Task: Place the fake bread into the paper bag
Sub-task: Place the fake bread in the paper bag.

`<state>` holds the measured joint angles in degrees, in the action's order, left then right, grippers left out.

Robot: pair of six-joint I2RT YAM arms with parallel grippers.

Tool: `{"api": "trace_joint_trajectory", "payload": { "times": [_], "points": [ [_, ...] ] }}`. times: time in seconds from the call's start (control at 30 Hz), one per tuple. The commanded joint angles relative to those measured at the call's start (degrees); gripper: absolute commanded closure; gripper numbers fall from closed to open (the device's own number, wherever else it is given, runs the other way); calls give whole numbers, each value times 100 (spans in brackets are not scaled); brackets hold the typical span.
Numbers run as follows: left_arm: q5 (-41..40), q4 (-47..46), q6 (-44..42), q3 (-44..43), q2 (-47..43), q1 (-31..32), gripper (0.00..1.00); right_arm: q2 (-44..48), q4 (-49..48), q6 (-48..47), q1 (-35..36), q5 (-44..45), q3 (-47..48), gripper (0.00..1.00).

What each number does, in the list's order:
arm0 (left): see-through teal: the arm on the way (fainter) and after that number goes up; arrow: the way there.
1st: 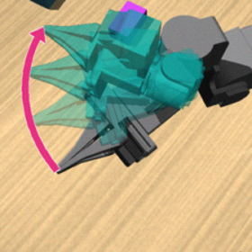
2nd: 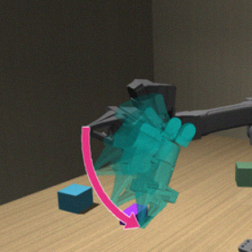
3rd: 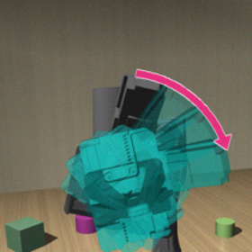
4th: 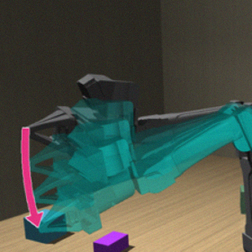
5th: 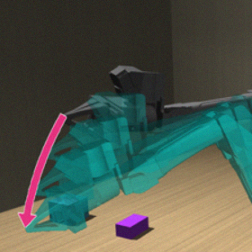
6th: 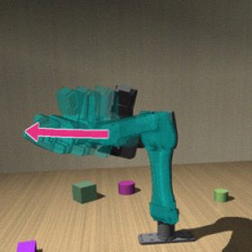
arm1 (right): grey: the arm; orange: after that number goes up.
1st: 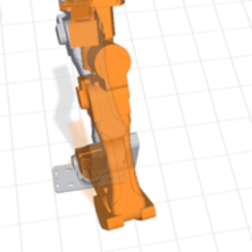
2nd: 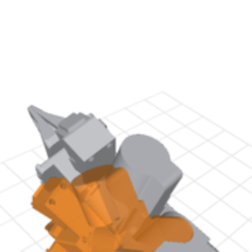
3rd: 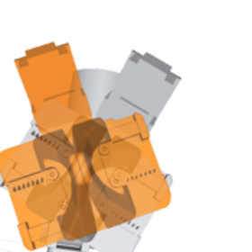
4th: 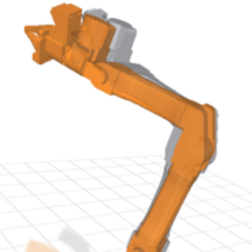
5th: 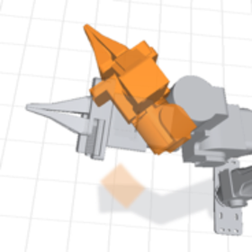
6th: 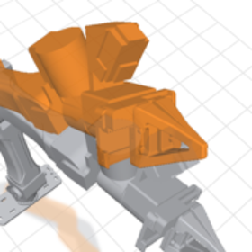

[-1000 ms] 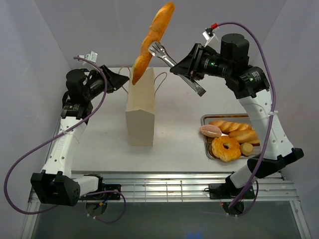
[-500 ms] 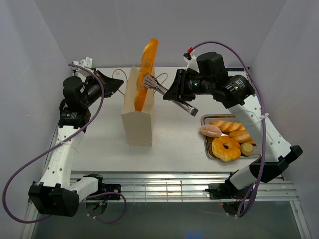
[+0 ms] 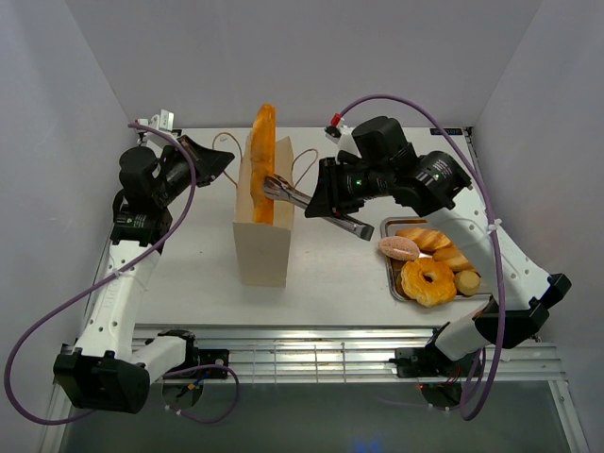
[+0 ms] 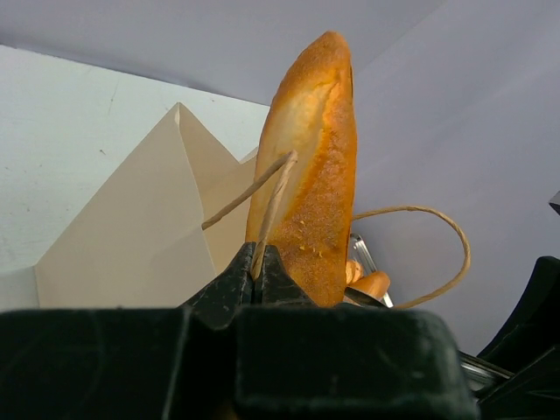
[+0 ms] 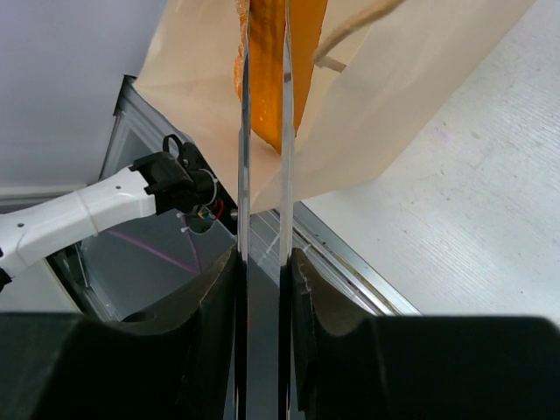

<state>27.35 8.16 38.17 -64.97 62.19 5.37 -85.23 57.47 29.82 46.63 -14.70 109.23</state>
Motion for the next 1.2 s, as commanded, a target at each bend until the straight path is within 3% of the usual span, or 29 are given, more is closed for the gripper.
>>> {"api": "trace_joint_trajectory", "payload": {
  "times": [0.0,0.17,0.53,0.77,0.97,1.17],
  "points": [
    [-107,10,-12,-16,-41,-9,100,42,167,-380,-5,116,134,92],
    [-142,71,-82,-16,-102,0,100,24,361,-530,4,20,-77,92],
    [-116,150,-143,-42,-137,-9,100,182,-183,-205,-5,-393,-200,92],
    [-151,159,-179,-42,-111,-1,100,94,-280,-47,-31,-710,-191,77],
    [-134,115,-170,-42,-102,-1,100,164,-412,102,-172,-1017,-332,75],
    [-134,133,-196,-103,-102,0,100,288,-553,199,-277,-1211,-569,68]
  ]
}}
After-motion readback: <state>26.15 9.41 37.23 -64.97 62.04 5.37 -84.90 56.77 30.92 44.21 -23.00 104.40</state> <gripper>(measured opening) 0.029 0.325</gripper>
